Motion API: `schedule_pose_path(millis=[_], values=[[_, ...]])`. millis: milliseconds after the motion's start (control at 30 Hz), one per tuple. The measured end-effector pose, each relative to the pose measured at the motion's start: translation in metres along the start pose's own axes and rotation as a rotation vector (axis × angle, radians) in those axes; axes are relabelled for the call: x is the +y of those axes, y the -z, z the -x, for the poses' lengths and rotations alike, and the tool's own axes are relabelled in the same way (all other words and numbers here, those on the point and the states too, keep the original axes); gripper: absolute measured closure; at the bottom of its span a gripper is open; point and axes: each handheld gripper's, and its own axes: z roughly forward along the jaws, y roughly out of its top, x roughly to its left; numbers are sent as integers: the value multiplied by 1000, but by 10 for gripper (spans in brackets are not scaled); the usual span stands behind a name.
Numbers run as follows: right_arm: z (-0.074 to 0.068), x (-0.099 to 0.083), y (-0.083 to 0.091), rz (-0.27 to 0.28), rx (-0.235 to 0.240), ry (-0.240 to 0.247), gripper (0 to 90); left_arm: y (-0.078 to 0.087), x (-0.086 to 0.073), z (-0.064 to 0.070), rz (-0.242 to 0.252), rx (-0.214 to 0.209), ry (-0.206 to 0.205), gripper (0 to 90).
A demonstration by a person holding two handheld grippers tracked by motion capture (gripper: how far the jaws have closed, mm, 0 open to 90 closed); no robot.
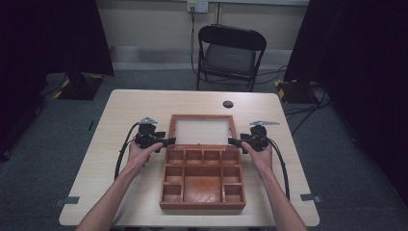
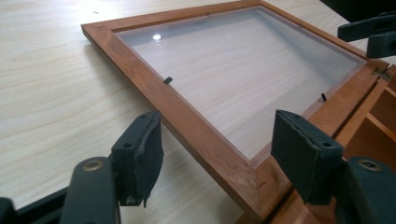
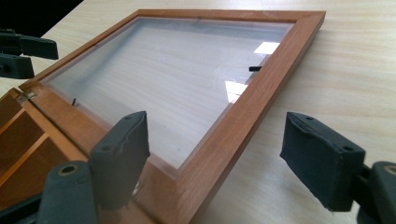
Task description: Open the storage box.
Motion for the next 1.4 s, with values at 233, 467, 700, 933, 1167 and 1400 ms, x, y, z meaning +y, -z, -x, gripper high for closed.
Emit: schedule_pose_path(millis=[233,467,700,933,1167,1400], values=[[-4,2,26,21,-5,23,205,14,-7,-3,1,17,-8,275],[-3,-11,51,15,-39,34,189,32,-19,-8,-22,39,-21,259],[3,-29,74,-1,-119,37,185,47,-32,-12,-41,71,-13,230],[13,-48,95,-29,-196,20,169,63,-45,-19,-78,97,-19,199],[25,-68,105,-50,-252,6,164,79,-60,-29,-102,152,-19,200],[33,-82,97,-124,-319,21,155,84,-80,-36,-163,248,-28,198]])
